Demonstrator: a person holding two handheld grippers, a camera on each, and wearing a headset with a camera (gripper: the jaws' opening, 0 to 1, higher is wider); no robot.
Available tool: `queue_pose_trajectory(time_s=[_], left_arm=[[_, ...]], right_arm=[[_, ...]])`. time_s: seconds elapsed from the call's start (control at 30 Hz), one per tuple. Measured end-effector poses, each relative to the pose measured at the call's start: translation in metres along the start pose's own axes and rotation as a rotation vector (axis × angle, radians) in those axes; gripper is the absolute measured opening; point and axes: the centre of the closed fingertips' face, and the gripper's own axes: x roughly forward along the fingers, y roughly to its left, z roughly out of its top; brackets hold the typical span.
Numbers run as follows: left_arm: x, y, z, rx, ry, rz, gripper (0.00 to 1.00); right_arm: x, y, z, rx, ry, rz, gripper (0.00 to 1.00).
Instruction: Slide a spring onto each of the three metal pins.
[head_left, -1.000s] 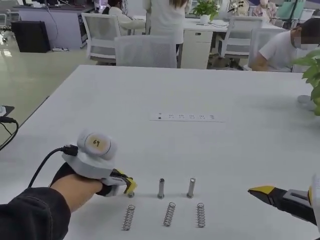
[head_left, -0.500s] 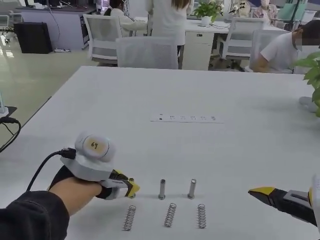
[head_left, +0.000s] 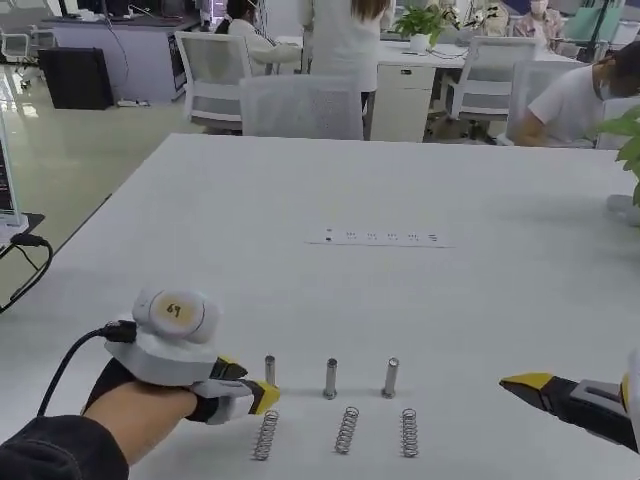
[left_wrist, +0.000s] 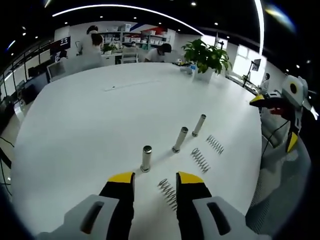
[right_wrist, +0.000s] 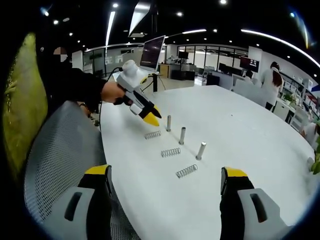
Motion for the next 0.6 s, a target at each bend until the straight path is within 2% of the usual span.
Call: queue_pose_trajectory(time_s=[0.13,0.37,0.6], left_arm=[[-0.004,-0.005,-0.007,-0.002,0.015,0.003,0.27],[0.002,-0.016,-0.028,0.036,0.085,0.001,0.26],[0.007,-0.023,-0.034,0.074,0.114,-0.001,0.26]], right_arm=[[0.0,0.0,0.001,-0.002,-0.005,0.001,0.89],[0.0,0.001,0.001,-0.003,-0.01,0.003,0.89],[-0.002,-0.001,0.001,-0.004,-0.009,-0.002,0.89]])
